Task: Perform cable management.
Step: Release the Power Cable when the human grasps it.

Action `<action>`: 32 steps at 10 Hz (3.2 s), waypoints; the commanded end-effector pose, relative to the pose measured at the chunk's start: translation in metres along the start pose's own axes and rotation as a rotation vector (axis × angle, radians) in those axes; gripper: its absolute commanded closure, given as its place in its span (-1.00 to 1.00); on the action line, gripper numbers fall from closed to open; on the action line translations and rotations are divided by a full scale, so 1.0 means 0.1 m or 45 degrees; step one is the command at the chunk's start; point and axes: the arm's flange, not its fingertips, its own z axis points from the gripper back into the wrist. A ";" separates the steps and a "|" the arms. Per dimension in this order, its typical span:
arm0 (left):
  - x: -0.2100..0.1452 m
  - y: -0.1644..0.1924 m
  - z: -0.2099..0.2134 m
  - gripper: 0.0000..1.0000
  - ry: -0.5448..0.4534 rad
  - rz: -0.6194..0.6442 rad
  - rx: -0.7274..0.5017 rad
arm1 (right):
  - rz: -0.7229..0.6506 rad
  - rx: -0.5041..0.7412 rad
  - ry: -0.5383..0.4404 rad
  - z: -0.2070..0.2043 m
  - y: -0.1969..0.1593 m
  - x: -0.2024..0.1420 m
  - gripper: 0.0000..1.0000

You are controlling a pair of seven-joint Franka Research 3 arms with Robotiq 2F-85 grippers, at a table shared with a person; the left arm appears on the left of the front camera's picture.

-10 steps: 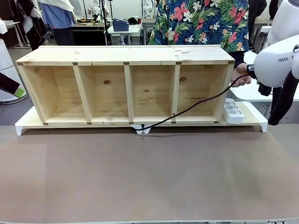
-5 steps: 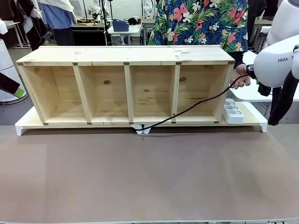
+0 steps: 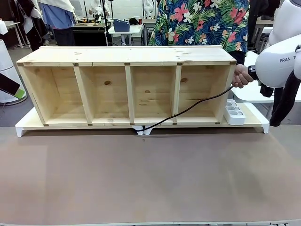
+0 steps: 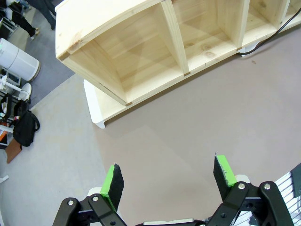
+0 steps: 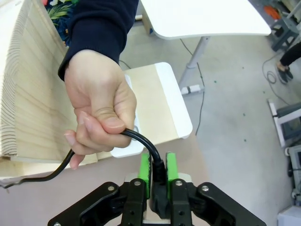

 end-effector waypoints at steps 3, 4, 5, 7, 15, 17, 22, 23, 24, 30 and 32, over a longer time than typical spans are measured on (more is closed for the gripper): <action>0.00 0.01 0.01 -1.00 -0.007 -0.013 0.000 | 0.039 -0.035 -0.008 0.08 0.10 0.08 -0.10; 0.00 0.01 0.01 -1.00 -0.007 -0.013 0.000 | 0.045 -0.035 -0.011 0.09 0.10 0.07 -0.49; 0.00 0.01 0.01 -1.00 -0.007 -0.013 0.000 | 0.053 -0.035 -0.015 0.10 0.09 0.07 -0.50; 0.00 0.01 0.01 -1.00 -0.007 -0.013 0.000 | 0.063 -0.030 -0.025 0.10 0.09 0.06 -0.90; 0.00 0.01 0.01 -1.00 -0.007 -0.013 0.000 | 0.048 -0.001 -0.019 0.11 0.10 0.06 -1.00; 0.00 0.01 0.01 -1.00 -0.007 -0.013 0.000 | 0.048 -0.001 -0.019 0.11 0.10 0.06 -1.00; 0.00 0.01 0.01 -1.00 -0.007 -0.013 0.000 | 0.048 -0.001 -0.019 0.11 0.10 0.06 -1.00; 0.00 0.01 0.01 -1.00 -0.007 -0.013 0.000 | 0.048 -0.001 -0.019 0.11 0.10 0.06 -1.00; 0.00 0.01 0.01 -1.00 -0.007 -0.013 0.000 | 0.048 -0.001 -0.019 0.11 0.10 0.06 -1.00; 0.00 0.01 0.01 -1.00 -0.007 -0.013 0.000 | 0.048 -0.001 -0.019 0.11 0.10 0.06 -1.00; 0.00 0.01 0.01 -1.00 -0.007 -0.013 0.000 | 0.048 -0.001 -0.019 0.11 0.10 0.06 -1.00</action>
